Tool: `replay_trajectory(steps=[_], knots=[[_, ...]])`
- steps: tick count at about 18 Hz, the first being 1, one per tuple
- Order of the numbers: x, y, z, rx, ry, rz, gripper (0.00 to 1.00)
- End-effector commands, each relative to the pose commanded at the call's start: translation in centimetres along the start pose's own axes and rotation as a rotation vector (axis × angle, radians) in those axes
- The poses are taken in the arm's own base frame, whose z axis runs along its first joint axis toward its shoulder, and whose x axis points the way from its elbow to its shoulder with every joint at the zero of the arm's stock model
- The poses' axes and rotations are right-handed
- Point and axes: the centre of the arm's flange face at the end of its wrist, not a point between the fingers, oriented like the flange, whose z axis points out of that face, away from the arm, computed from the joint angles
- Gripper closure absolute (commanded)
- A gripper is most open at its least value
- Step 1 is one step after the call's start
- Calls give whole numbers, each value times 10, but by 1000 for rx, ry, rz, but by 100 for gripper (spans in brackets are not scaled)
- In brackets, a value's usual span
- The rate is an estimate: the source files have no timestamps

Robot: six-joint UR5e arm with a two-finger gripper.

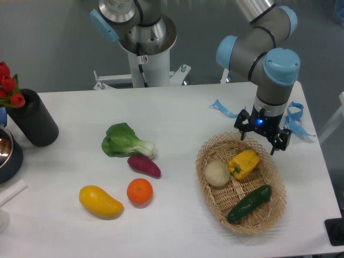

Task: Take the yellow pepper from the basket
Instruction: 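Move the open gripper over the basket toward the yellow pepper, then lower the gripper onto the yellow pepper and close on it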

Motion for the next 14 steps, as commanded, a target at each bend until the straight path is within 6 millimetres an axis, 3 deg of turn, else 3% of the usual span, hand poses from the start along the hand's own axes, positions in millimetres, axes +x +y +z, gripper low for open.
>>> replay_trajectory(steps=[3, 14], knots=[[-2, -1, 3, 50, 4, 102, 0], [2, -4, 41, 84, 68, 89, 0]])
